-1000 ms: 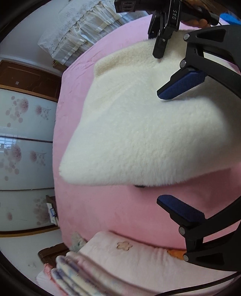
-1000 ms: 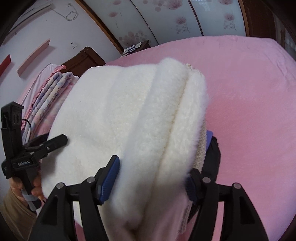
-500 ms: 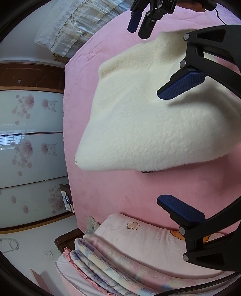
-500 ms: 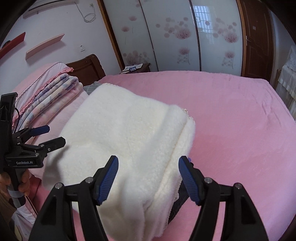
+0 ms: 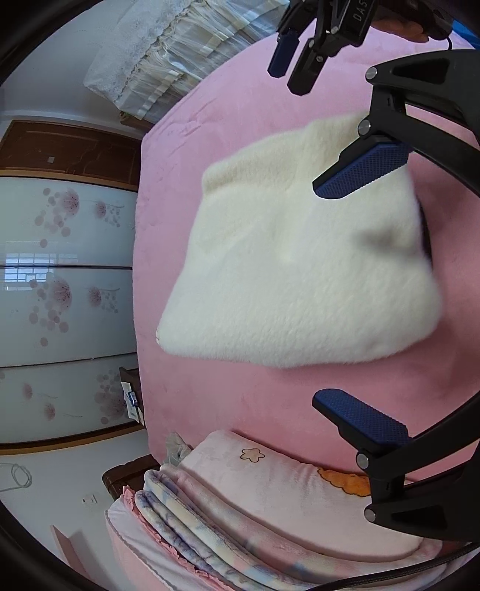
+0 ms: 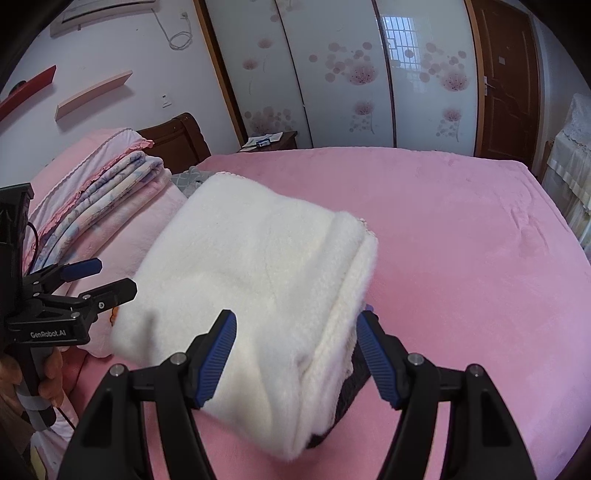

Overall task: Fold large clothes
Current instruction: 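Lower the cardigan onto the clothes stack and open both tools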

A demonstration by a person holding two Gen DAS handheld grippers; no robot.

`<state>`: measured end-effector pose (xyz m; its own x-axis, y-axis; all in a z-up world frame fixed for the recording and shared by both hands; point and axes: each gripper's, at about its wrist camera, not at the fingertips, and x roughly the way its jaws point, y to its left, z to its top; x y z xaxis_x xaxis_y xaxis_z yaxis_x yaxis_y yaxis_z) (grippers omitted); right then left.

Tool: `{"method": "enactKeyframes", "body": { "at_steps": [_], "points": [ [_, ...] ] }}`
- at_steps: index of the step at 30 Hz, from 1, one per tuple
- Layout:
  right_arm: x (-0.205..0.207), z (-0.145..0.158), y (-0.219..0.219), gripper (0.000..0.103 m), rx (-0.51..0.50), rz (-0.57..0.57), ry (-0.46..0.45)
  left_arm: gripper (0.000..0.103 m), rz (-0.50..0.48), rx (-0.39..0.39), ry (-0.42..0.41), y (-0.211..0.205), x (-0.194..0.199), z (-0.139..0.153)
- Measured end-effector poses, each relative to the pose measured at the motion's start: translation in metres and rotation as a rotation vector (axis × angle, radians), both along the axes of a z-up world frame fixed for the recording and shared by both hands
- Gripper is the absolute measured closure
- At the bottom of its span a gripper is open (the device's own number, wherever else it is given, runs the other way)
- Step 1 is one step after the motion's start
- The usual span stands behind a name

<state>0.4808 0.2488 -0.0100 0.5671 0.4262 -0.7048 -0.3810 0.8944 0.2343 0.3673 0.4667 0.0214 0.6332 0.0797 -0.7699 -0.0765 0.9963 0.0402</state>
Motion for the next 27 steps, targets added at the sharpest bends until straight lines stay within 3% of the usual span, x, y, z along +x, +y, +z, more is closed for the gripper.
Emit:
{"method": "enactKeyframes", "body": {
  "at_steps": [8,16,21,27],
  "points": [
    [-0.065,0.033,-0.055,0.035,0.0,-0.044,0.0,0.001,-0.019,-0.04,-0.042,-0.066,-0.068,0.043],
    [-0.13,0.071,-0.134,0.035,0.038,-0.079,0.037,0.001,0.004,-0.098,-0.015,-0.132,-0.139,0.084],
    [-0.182,0.1,-0.187,0.035,0.078,-0.043,0.047,0.001,0.022,-0.084,-0.008,-0.189,-0.199,0.111],
    [-0.263,0.142,-0.253,0.035,0.109,0.022,0.037,0.001,0.025,-0.139,0.002,-0.259,-0.273,0.134]
  ]
}}
